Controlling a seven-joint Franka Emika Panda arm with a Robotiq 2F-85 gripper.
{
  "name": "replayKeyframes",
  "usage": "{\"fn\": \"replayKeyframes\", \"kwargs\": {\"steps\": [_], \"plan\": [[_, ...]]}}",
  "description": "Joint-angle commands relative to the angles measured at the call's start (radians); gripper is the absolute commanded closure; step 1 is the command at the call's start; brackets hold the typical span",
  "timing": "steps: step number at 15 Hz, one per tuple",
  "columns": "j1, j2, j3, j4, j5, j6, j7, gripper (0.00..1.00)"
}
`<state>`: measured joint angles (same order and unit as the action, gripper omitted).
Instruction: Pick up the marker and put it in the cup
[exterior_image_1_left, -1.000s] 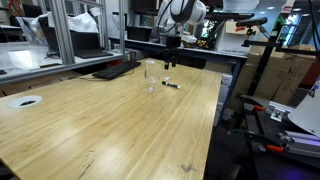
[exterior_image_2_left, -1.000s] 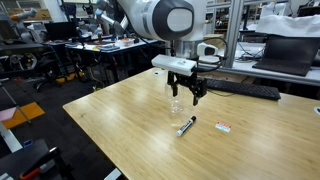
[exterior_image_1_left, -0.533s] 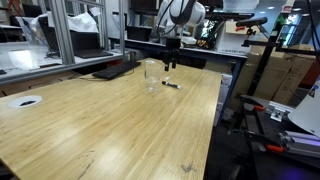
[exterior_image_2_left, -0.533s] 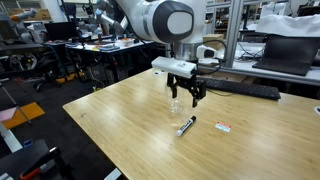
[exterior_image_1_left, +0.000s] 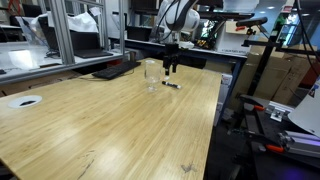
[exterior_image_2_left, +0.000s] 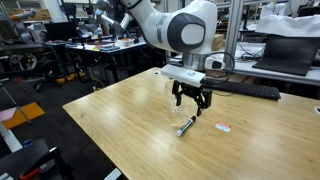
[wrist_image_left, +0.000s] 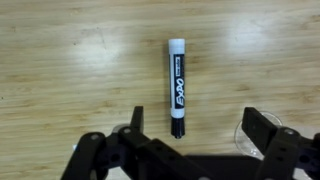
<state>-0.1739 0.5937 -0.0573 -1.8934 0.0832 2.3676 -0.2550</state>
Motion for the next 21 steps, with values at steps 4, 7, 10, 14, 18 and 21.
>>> {"fn": "replayKeyframes", "kwargs": {"steps": [4, 7, 10, 14, 18, 21], "plan": [[-0.029, 0.127, 0.015, 0.179, -0.023, -0.163, -0.029, 0.0], [-0.03, 0.161, 0.016, 0.224, -0.023, -0.164, -0.027, 0.0], [-0.023, 0.187, 0.007, 0.26, -0.03, -0.182, -0.009, 0.0], [-0.024, 0.215, 0.002, 0.278, -0.036, -0.2, 0.0, 0.0], [-0.026, 0.241, 0.008, 0.292, -0.034, -0.199, -0.006, 0.0], [-0.02, 0.253, 0.012, 0.301, -0.035, -0.2, -0.003, 0.0]]}}
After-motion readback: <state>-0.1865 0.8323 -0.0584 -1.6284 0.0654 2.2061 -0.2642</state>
